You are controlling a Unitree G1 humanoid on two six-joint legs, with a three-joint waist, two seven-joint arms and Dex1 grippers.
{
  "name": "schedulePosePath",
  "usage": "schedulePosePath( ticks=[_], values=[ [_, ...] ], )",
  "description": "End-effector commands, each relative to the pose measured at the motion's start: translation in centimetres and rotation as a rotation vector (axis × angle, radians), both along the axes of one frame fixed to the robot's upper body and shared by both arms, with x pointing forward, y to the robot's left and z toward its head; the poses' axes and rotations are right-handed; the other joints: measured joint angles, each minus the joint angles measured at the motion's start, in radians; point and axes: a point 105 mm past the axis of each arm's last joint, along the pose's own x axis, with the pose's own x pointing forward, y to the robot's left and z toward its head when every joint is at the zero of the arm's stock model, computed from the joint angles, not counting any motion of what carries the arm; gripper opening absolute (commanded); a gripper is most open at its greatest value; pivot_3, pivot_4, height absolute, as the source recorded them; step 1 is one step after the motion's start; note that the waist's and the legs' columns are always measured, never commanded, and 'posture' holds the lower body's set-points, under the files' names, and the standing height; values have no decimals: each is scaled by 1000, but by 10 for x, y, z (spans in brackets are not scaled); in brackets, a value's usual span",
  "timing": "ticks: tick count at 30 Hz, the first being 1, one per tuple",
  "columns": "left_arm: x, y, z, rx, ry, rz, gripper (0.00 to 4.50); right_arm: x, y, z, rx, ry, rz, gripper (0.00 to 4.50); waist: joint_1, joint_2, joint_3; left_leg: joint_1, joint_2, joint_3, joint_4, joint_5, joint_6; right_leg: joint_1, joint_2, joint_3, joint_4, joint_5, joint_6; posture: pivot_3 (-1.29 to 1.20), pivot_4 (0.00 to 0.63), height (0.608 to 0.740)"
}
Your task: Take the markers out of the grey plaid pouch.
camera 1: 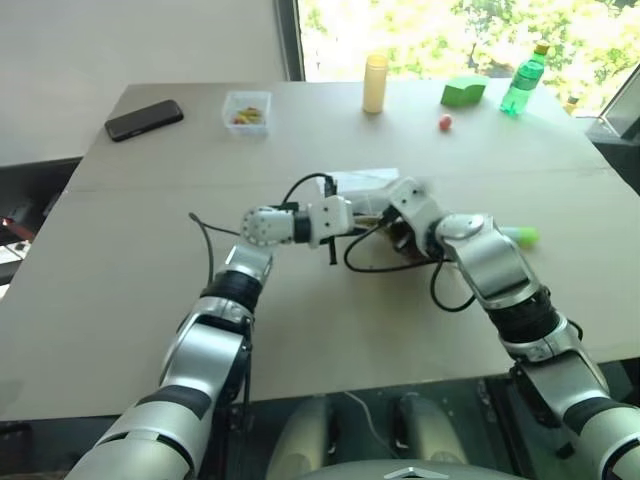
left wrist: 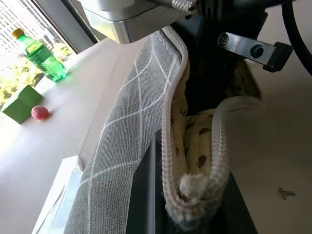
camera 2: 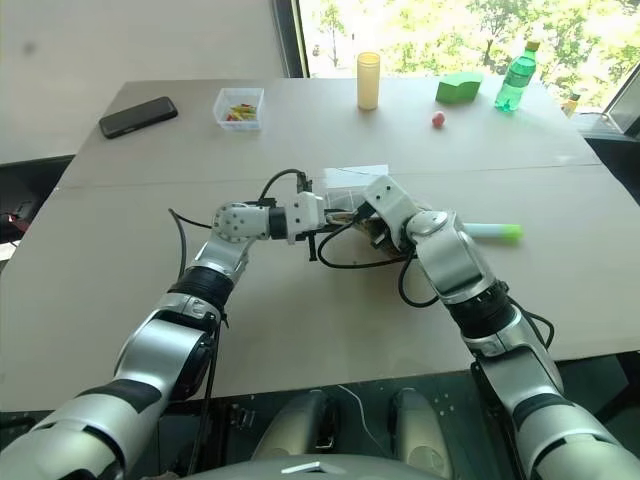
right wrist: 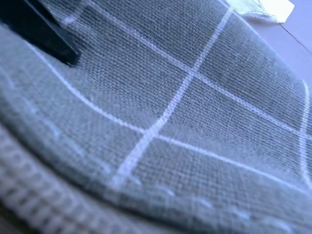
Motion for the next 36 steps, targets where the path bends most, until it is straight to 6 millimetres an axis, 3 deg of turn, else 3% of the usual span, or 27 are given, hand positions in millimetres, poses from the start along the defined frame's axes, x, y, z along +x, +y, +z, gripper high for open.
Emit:
schedulePosePath(
  ticks=[1,3,9,16,19,25,36],
  values=[
    [15,6,6,14,-85,152,0,8,-25,19,-290,-157,-58,291,0,0,0,0,0,0,0,0,0,0,0,0,0,0,0,0,150,740],
    [29,13,8,15,-145,290,0,7,-30,24,-415,-195,-41,291,-2,0,0,0,0,0,0,0,0,0,0,0,0,0,0,0,150,740],
    [35,13,10,22,-127,373,0,-2,-40,26,-580,-216,-24,291,-4,0,0,-1,1,0,-1,0,0,-2,0,0,0,0,0,0,150,740],
    [8,-22,29,-72,-139,235,0,2,4,39,-316,-260,35,291,-4,0,0,0,1,1,-1,0,0,-2,0,0,1,0,0,0,150,740],
    [2,-26,36,-107,-144,212,0,5,7,38,-255,-287,64,291,2,0,0,-1,1,0,-1,0,-1,-2,0,0,1,0,0,0,150,740],
    [20,10,18,-13,-141,330,0,8,-60,20,-314,-228,-88,291,7,0,0,-1,0,0,-1,0,-1,-1,0,0,-1,0,0,0,150,740],
    [22,14,9,-31,-98,348,0,-17,-73,38,-142,-247,-124,291,4,0,0,-1,1,0,-1,0,0,-1,0,0,-1,0,0,0,150,740]
  ],
)
